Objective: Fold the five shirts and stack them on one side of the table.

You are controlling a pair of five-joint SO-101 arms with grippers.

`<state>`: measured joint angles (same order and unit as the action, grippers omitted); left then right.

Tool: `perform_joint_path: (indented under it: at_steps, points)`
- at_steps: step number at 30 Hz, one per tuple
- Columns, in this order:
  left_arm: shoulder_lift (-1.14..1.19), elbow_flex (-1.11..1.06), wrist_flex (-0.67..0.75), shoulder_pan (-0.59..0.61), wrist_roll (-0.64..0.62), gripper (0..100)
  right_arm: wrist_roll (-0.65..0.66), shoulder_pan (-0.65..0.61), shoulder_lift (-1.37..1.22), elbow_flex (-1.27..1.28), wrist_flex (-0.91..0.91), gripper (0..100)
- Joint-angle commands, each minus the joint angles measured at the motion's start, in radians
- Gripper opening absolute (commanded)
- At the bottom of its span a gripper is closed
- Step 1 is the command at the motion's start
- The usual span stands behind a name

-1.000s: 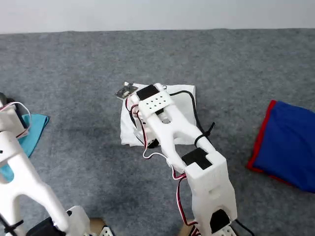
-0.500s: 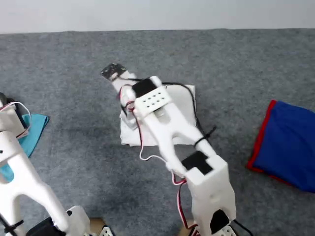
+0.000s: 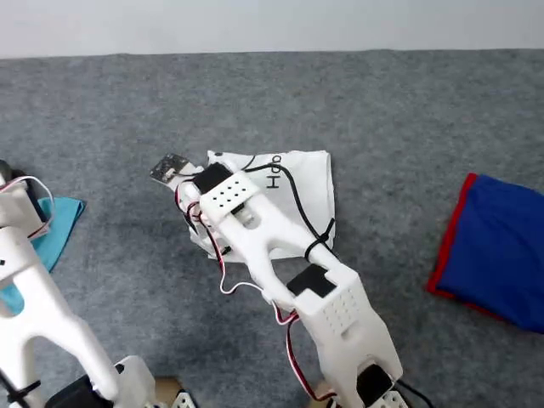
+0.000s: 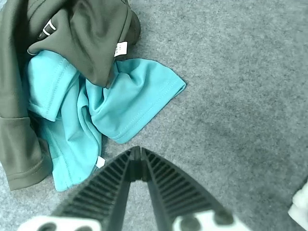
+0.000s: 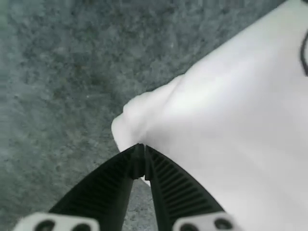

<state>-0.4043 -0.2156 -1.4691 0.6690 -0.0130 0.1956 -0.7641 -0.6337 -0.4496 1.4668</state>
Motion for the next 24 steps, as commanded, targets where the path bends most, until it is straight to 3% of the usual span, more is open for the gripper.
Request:
perform_joint_path:
  at_steps: [1, 7, 15, 21, 24]
  points:
    - [-0.032, 0.005, 0.021, -0.005, -0.006, 0, 0.011, -0.015, 0.139, -0.028, -0.005, 1.0]
    - [-0.032, 0.005, 0.021, -0.006, -0.006, 0, 0.011, 0.002, 0.17, -0.023, -0.117, 1.2]
    - [-0.037, 0.005, 0.02, -0.005, -0.006, 0, 0.011, -0.004, -0.025, -0.023, -0.203, 1.2]
    - [-0.037, 0.005, 0.017, -0.003, -0.006, 0, 0.014, -0.004, -0.101, -0.026, -0.124, 1.0]
    - [-0.037, 0.005, 0.017, -0.003, -0.006, 0, 0.097, -0.004, -0.071, -0.028, -0.028, 1.0]
